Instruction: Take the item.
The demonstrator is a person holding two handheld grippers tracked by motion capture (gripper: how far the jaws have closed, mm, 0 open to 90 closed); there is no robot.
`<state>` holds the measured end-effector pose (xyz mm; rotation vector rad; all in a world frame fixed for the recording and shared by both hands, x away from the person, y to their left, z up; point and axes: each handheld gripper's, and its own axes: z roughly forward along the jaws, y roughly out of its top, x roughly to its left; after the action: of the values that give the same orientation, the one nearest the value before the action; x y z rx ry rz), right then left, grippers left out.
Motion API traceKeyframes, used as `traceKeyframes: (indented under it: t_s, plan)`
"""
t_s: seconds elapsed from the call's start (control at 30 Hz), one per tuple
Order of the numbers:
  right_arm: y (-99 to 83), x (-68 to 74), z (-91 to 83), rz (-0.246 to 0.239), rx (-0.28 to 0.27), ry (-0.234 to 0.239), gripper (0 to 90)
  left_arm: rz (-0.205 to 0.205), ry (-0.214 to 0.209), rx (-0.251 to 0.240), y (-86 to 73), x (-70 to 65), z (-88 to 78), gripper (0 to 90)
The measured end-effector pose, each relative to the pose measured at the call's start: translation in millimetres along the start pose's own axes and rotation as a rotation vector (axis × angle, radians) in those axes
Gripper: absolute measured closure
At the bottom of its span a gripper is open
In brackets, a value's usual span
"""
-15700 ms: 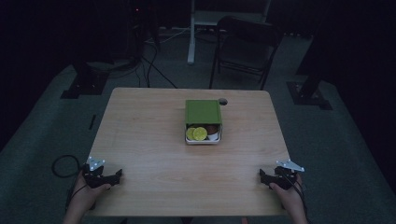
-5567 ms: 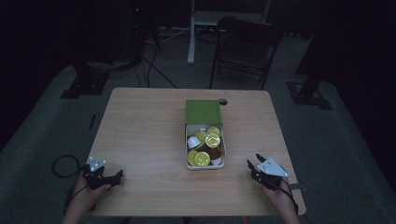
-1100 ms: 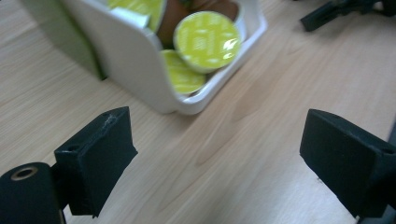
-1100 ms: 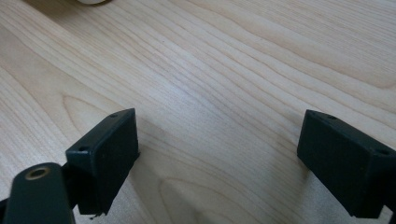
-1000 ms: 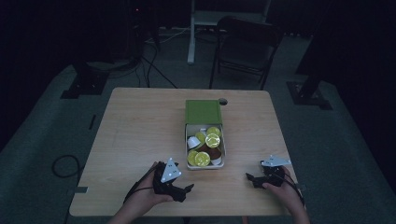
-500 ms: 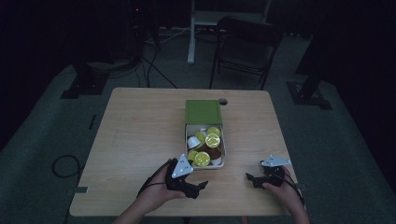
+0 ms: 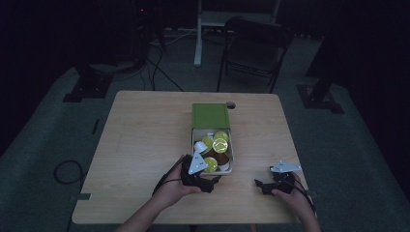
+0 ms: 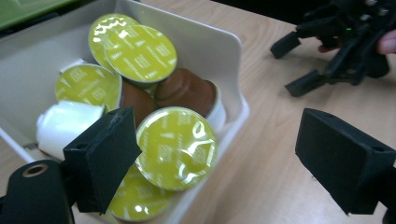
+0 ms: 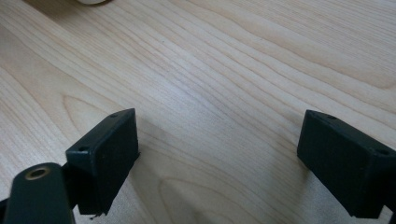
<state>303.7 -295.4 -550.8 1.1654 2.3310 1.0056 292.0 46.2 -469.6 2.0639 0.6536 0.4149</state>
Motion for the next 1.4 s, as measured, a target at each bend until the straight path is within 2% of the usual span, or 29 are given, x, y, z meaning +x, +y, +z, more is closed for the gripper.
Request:
traceKeyframes:
  t_s: [0.17,0.27,0.33,0.5,0.57,0.67,0.83,0.9,1.0,1.1,1.27,1.33,1.4]
  plan:
    - [0.0,0.0,0.0,0.000,0.000,0.000,12.0,0.023,0.016,0.014,4.2,3.1,7.4,14.9]
    - [0.0,0.0,0.0,0.000,0.000,0.000,12.0,0.038,0.020,0.047,3.2,4.1,12.3,15.4]
    - [0.0,0.0,0.0,0.000,0.000,0.000,12.0,0.035,0.029,0.066,2.6,4.8,15.1,15.4]
    - [0.0,0.0,0.0,0.000,0.000,0.000,12.0,0.029,0.037,0.076,4.4,7.0,20.1,15.4]
    - [0.0,0.0,0.0,0.000,0.000,0.000,12.0,0.046,0.054,0.089,5.6,8.8,22.5,15.4]
    - [0.0,0.1,0.0,0.001,-0.001,0.000,12.0,0.051,0.059,0.110,7.6,10.0,25.5,15.4]
    - [0.0,0.0,0.0,0.000,0.000,0.000,12.0,0.058,0.052,0.167,9.3,10.4,32.1,15.5]
    - [0.0,0.0,0.0,0.001,-0.001,0.000,12.0,0.060,0.047,0.201,9.0,10.9,34.4,19.7]
    - [0.0,0.1,0.0,0.001,-0.001,0.000,12.1,0.047,0.043,0.204,9.7,11.1,36.6,20.1]
    - [0.0,0.1,0.0,0.001,-0.001,0.000,12.1,0.068,0.063,0.217,9.2,9.8,38.7,20.1]
    - [0.0,0.1,0.0,0.001,0.000,0.000,12.1,0.071,0.080,0.221,9.3,8.6,39.8,20.4]
    - [0.0,0.1,0.0,0.001,0.000,0.000,12.1,0.092,0.099,0.232,8.7,8.4,39.3,23.9]
    - [0.0,0.0,0.0,0.000,0.000,0.000,12.0,0.093,0.106,0.223,8.1,8.4,39.0,26.0]
